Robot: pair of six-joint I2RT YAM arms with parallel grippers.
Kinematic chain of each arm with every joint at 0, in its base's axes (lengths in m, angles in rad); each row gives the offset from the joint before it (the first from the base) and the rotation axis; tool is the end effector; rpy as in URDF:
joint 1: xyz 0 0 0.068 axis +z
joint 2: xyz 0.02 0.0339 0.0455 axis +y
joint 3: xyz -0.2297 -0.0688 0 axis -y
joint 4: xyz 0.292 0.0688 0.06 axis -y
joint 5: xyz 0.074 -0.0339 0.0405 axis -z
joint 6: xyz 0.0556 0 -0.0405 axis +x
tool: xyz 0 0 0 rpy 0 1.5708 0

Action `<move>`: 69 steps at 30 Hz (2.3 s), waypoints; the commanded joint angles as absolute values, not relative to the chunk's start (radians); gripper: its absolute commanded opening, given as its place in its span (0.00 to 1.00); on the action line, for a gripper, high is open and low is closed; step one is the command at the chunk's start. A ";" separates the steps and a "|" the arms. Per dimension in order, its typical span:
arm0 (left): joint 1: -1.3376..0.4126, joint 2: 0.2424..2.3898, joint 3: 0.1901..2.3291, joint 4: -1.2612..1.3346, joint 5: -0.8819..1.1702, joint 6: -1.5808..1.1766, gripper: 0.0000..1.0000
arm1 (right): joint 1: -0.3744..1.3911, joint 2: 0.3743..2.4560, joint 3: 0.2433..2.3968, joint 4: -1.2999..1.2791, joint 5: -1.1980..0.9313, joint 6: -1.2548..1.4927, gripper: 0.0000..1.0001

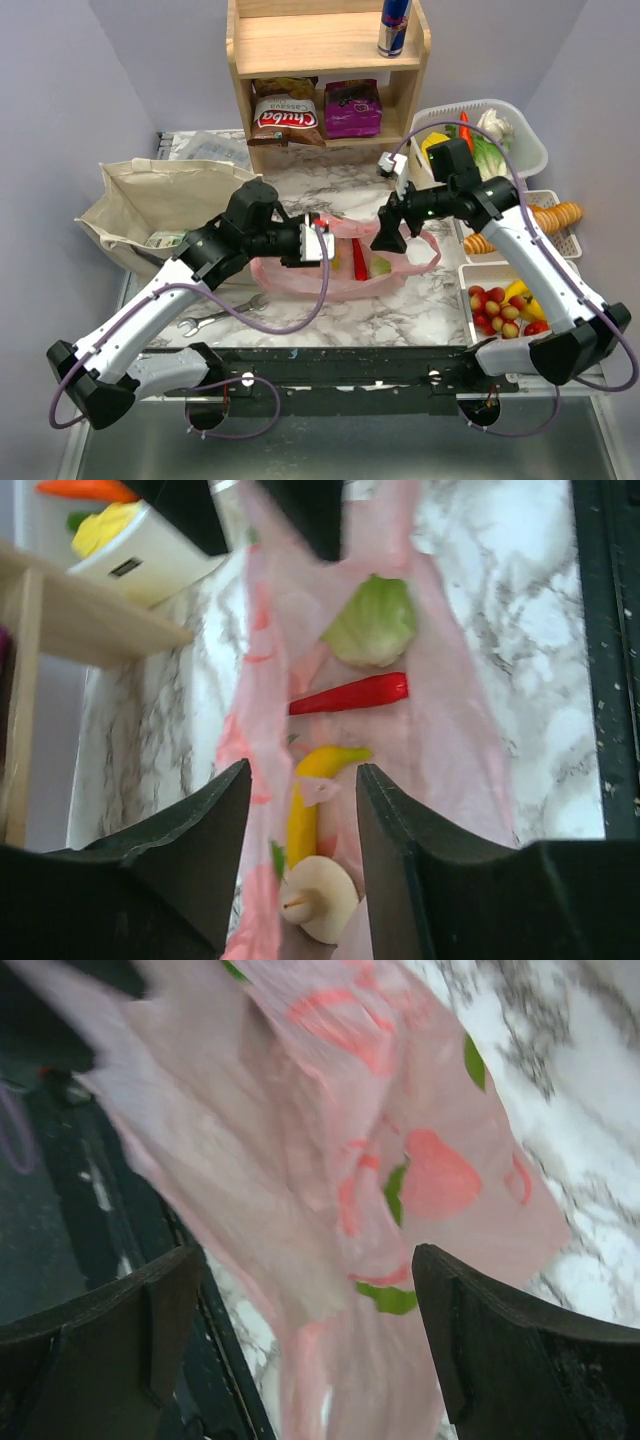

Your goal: Untie the knot of the grocery bags and take out the mixed food

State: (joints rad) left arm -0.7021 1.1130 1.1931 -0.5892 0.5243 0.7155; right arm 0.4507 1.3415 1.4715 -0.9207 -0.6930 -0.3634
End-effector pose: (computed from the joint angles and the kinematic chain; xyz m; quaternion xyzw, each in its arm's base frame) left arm 0.2198 -0.2224 0.3432 0.6418 0.5469 -0.2202 0.4905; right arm 0.2831 0.1765 0.3515 -0.4630 0.7477 0.3294 0.3436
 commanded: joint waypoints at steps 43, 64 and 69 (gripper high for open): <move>-0.689 1.720 1.279 -0.810 0.419 1.074 0.05 | 0.339 1.470 1.465 -0.970 -0.521 -0.407 0.01; -0.802 1.208 1.138 -0.288 0.745 0.511 0.00 | 0.345 1.261 1.342 -0.841 -0.683 -0.293 0.56; -0.801 1.182 1.192 -0.306 0.757 0.429 0.00 | 0.345 1.215 1.399 -0.813 -0.724 -0.255 0.80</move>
State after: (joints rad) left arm -0.7982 1.2198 1.1397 -0.3450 0.6830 0.5354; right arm 0.3431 1.2491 1.3529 -0.8703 -0.6605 -0.2958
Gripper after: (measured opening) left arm 0.006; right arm 0.783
